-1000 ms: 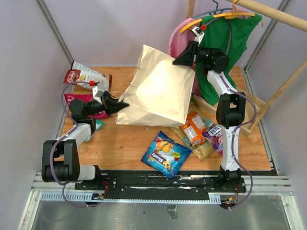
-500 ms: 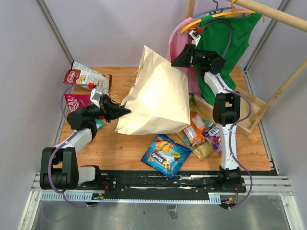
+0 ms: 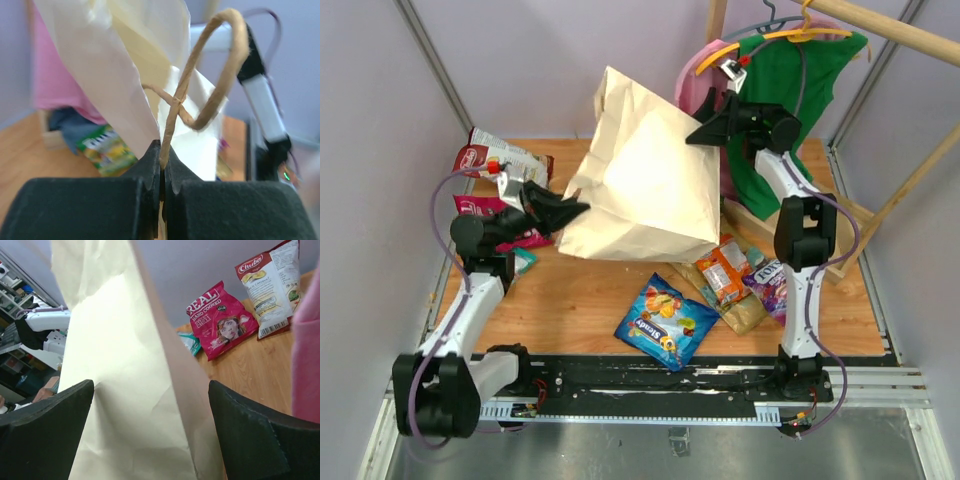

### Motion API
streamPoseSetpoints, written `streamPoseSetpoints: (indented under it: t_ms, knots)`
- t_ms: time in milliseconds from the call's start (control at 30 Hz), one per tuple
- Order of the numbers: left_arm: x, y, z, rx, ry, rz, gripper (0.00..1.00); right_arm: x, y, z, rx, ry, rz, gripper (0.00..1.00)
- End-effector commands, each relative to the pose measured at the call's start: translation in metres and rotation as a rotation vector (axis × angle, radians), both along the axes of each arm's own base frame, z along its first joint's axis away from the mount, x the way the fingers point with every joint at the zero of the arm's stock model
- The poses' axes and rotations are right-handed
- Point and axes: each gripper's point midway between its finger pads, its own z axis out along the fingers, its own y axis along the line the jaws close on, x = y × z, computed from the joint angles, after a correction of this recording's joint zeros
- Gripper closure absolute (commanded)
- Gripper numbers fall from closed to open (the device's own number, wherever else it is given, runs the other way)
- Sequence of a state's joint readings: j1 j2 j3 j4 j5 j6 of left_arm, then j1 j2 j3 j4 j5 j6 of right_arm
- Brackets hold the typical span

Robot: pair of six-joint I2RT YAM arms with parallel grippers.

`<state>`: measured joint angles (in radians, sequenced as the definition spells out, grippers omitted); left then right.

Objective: Take the snacks out of the paper bag

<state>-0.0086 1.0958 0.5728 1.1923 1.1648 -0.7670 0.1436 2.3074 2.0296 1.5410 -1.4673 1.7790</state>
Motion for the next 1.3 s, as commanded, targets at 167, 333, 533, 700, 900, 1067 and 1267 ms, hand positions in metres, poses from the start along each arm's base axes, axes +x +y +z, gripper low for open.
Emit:
streamPoseSetpoints:
  t_ms: [167,333,533,700,900,1067,1267]
  knots:
    - [0.093,0.098,0.037,0.109,0.092,0.892,0.99,0.012,-0.085,0.049,0.113,-0.083,-0.242,0.01]
    - [0.091,0.126,0.047,0.144,0.158,1.055,0.99,0.016,-0.101,0.046,0.154,-0.041,-0.308,0.01]
    - [0.087,0.133,0.059,0.179,0.183,1.092,0.99,0.030,-0.106,0.037,0.208,0.024,-0.371,0.01]
    - [0.116,0.127,0.036,0.302,0.284,1.114,0.99,0.025,-0.083,0.025,0.201,0.040,-0.323,0.01]
    - [0.154,0.096,-0.011,0.598,0.373,1.100,0.99,0.017,-0.059,0.002,0.181,0.076,-0.285,0.01]
    - [0.176,0.086,-0.029,0.755,0.387,1.037,0.99,0.010,-0.046,-0.029,0.153,0.119,-0.274,0.01]
    - [0.201,0.069,-0.027,0.814,0.398,0.944,0.52,0.008,-0.024,-0.054,0.122,0.137,-0.241,0.01]
